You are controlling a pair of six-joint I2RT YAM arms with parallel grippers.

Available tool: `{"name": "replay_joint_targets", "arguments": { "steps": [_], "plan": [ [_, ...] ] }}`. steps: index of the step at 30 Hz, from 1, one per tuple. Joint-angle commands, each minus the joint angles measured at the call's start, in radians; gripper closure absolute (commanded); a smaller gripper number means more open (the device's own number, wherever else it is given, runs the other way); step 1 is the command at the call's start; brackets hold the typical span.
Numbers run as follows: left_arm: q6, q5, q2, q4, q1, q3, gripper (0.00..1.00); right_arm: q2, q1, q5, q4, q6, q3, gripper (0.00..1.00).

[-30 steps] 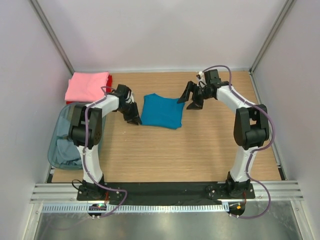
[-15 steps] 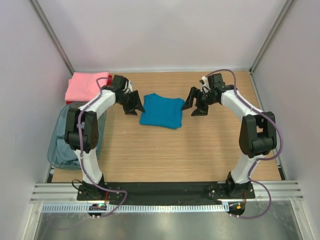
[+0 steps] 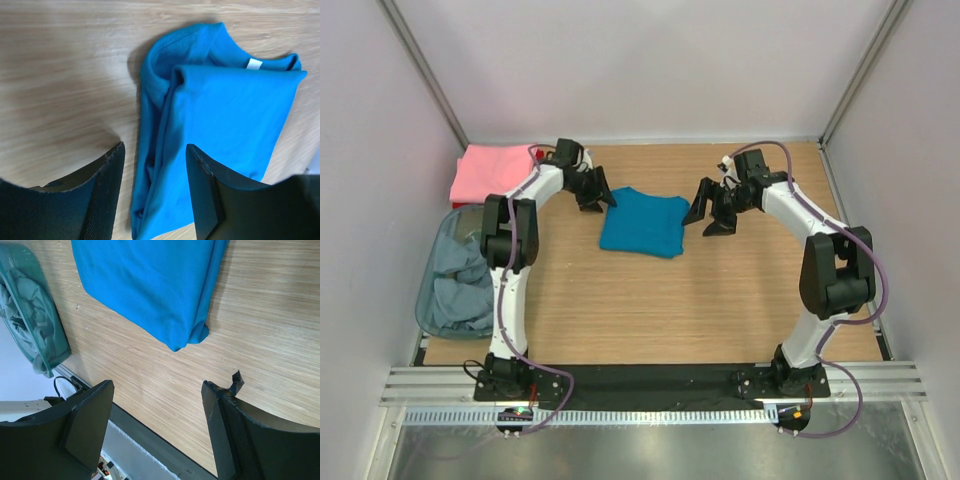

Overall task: Fold and stack the t-shirts
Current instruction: Fold the tshirt, then neatly place the folded tshirt to the corner

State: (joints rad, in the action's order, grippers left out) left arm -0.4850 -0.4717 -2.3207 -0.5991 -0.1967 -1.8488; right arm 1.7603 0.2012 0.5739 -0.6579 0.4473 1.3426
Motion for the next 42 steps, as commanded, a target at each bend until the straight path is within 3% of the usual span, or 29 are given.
{"name": "replay_joint_targets", "arguments": {
  "steps": [1,10,28,32,33,34,42],
  "plan": [
    [0.020,0.007,-0.063,0.014,0.005,-0.030,0.45,-0.041,0.004,0.006,0.000,-0.015,0.000,0.22],
    [0.016,0.041,-0.135,0.002,-0.003,-0.095,0.46,-0.033,0.004,0.015,0.006,-0.019,-0.019,0.22],
    [-0.015,0.131,-0.121,-0.008,-0.067,-0.032,0.57,-0.068,0.004,0.023,0.020,0.004,-0.043,0.23],
    [-0.032,0.150,-0.115,-0.010,-0.089,-0.039,0.78,-0.087,0.004,0.023,0.029,0.013,-0.066,0.22],
    [-0.035,0.156,-0.111,-0.013,-0.092,-0.049,0.91,-0.091,0.004,0.024,0.030,0.017,-0.071,0.23],
    [-0.036,0.198,-0.106,-0.025,-0.095,-0.064,0.98,-0.100,0.006,0.026,0.030,0.018,-0.077,0.22],
    [0.008,0.433,-0.023,-0.230,-0.110,-0.309,1.00,-0.157,0.004,0.026,0.053,0.050,-0.094,0.22]
  ]
}}
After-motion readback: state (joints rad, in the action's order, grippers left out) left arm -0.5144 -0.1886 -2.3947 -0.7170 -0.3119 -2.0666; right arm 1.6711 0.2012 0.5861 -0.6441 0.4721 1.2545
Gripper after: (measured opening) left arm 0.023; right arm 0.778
